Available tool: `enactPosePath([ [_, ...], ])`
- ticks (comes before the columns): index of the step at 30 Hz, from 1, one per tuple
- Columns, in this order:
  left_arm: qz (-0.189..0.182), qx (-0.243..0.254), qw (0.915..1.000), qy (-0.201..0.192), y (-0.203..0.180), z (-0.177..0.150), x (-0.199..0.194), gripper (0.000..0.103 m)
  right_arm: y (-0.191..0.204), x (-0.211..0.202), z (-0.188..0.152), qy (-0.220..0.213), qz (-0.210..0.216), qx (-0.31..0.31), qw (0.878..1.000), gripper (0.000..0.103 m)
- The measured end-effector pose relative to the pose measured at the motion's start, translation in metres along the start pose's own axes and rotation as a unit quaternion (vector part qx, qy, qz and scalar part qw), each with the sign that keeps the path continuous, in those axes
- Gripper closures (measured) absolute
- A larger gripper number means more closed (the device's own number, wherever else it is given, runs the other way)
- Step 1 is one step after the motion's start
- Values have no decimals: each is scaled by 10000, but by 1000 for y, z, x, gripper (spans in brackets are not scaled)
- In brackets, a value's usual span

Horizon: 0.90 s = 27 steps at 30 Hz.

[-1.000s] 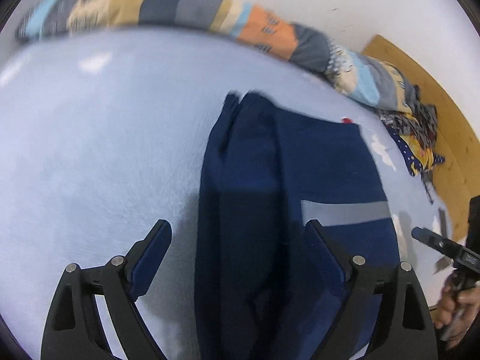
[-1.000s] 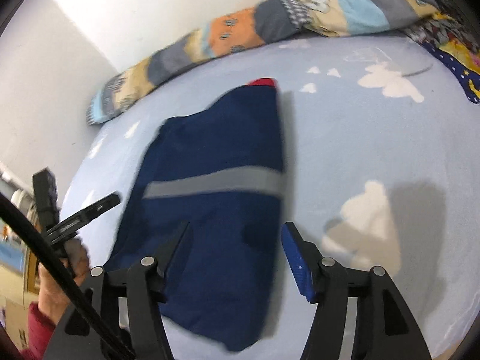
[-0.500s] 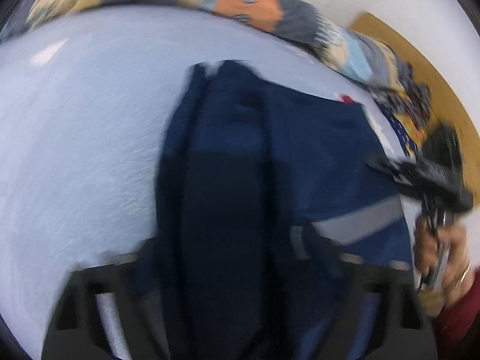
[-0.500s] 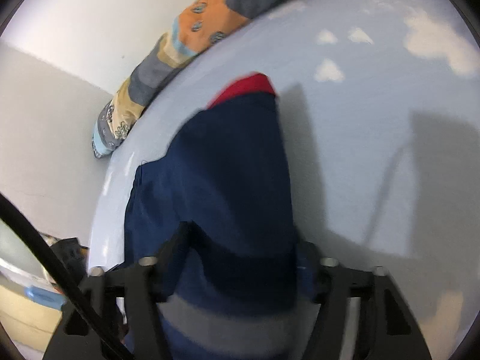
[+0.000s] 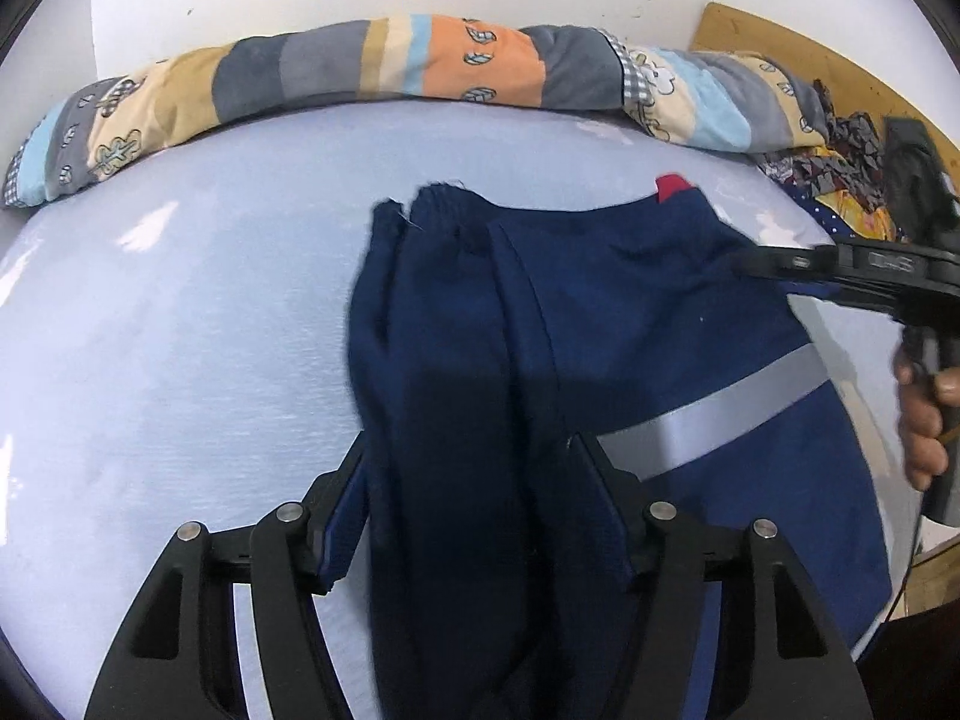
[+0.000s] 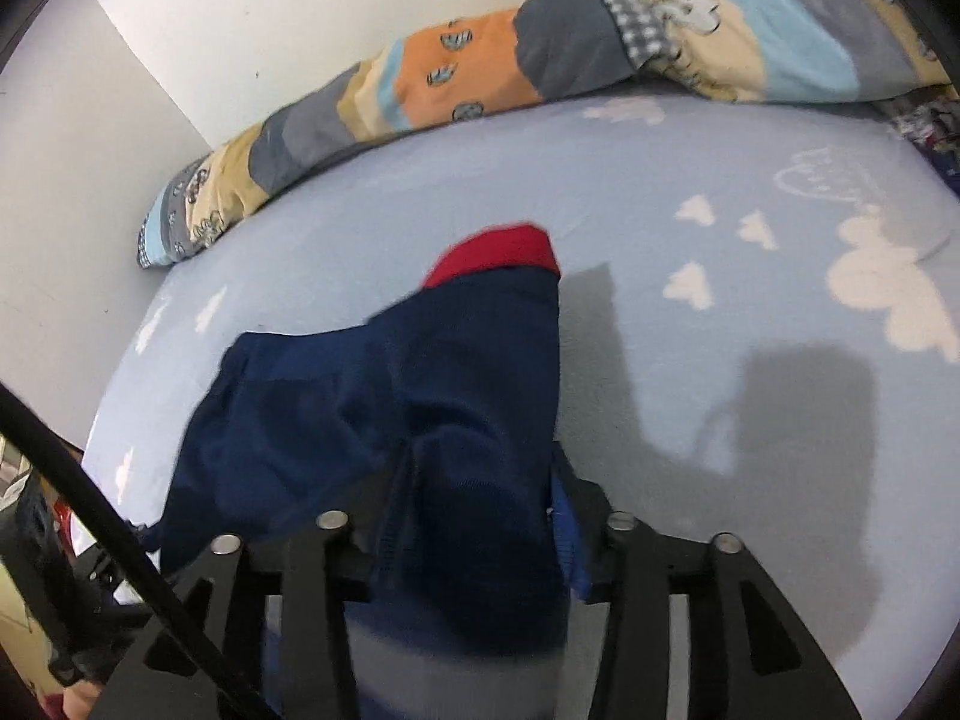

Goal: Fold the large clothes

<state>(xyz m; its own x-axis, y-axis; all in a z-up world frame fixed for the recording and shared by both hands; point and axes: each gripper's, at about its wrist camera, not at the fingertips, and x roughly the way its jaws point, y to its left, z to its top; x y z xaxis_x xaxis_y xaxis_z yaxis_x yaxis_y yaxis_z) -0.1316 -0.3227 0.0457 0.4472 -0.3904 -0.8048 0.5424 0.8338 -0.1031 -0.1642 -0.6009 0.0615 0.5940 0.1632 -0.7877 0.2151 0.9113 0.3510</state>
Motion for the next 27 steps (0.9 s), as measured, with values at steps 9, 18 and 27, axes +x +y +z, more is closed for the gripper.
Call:
enactPosePath([
  [9, -919, -548, 9912, 774, 36, -45, -5, 14, -11, -45, -81, 654, 415, 207, 9968, 35],
  [18, -488, 205, 9984, 203, -13, -63, -17, 57, 9, -51, -109, 442, -38, -401, 9982, 66],
  [27, 6, 191, 9997, -147, -27, -76, -33, 55, 15, -47, -107, 376, -673, -784, 9939, 63],
])
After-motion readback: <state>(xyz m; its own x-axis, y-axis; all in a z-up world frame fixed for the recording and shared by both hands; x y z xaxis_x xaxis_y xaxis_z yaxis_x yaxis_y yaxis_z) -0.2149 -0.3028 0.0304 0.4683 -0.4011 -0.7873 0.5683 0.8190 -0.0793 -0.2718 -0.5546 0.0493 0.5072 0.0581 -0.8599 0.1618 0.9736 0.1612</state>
